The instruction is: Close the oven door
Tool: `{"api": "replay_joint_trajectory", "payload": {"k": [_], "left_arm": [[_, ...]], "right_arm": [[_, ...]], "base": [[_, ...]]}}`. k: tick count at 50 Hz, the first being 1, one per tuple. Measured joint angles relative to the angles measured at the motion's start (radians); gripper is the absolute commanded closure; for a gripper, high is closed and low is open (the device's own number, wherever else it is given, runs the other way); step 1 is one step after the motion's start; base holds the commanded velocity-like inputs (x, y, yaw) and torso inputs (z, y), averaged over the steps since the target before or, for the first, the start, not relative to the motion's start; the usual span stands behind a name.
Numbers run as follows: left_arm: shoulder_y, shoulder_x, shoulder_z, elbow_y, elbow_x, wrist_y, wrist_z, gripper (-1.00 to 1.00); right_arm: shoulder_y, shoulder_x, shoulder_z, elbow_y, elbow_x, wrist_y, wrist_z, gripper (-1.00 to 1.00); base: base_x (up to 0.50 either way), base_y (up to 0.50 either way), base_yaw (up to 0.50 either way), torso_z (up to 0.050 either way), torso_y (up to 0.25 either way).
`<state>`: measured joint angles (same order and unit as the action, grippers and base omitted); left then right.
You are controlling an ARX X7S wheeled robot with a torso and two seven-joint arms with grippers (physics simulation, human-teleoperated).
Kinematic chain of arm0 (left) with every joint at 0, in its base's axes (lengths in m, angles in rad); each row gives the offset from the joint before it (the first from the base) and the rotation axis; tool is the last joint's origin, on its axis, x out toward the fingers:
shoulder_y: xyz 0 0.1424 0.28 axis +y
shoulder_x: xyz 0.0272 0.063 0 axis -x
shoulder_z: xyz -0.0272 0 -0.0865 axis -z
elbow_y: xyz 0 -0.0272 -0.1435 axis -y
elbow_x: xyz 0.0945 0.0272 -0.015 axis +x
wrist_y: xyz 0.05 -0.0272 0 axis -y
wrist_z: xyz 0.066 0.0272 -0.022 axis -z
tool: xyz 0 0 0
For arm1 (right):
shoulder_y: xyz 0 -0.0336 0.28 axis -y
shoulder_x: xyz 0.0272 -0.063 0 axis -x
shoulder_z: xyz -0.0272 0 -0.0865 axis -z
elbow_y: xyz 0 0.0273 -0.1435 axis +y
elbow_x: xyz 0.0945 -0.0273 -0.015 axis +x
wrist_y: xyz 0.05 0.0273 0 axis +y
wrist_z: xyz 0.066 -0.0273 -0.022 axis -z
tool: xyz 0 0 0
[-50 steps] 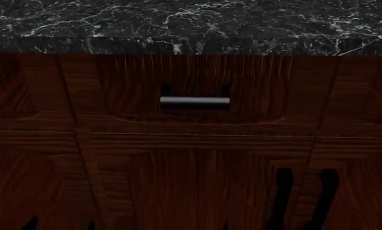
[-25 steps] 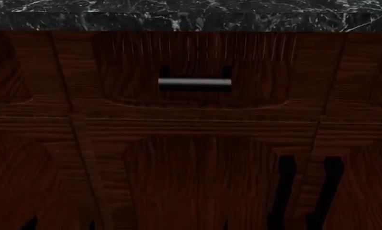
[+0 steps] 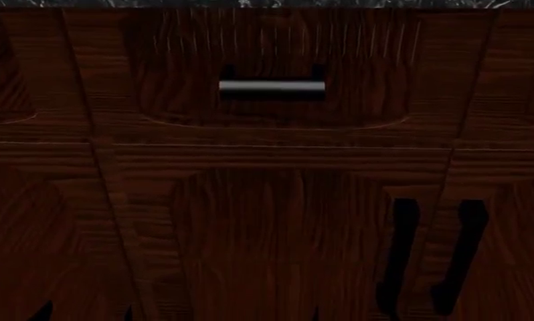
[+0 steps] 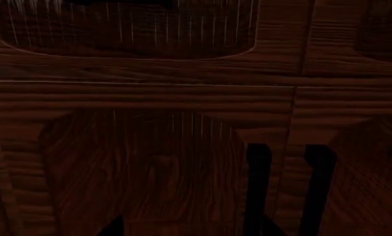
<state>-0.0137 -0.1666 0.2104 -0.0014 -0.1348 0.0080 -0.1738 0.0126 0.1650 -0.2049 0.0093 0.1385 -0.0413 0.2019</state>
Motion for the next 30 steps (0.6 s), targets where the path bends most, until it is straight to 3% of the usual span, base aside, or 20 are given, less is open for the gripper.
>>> {"api": "replay_joint_trajectory", "payload": {"k": [17, 30], "left_arm": [[-0.004, -0.009, 0.009, 0.001, -0.014, -0.007, -0.005, -1.0], [-0.005, -0.01, 0.016, -0.004, -0.022, 0.001, -0.013, -1.0]], "right_arm": [[0.001, 0.008, -0.011, -0.003, 0.005, 0.001, 0.012, -1.0], [0.003, 0.016, -0.019, -0.002, 0.003, 0.006, 0.024, -1.0]], "base": [[0.0, 0.0, 0.0, -0.05, 0.0], [0.0, 0.26, 0.0, 0.0, 0.0]]}}
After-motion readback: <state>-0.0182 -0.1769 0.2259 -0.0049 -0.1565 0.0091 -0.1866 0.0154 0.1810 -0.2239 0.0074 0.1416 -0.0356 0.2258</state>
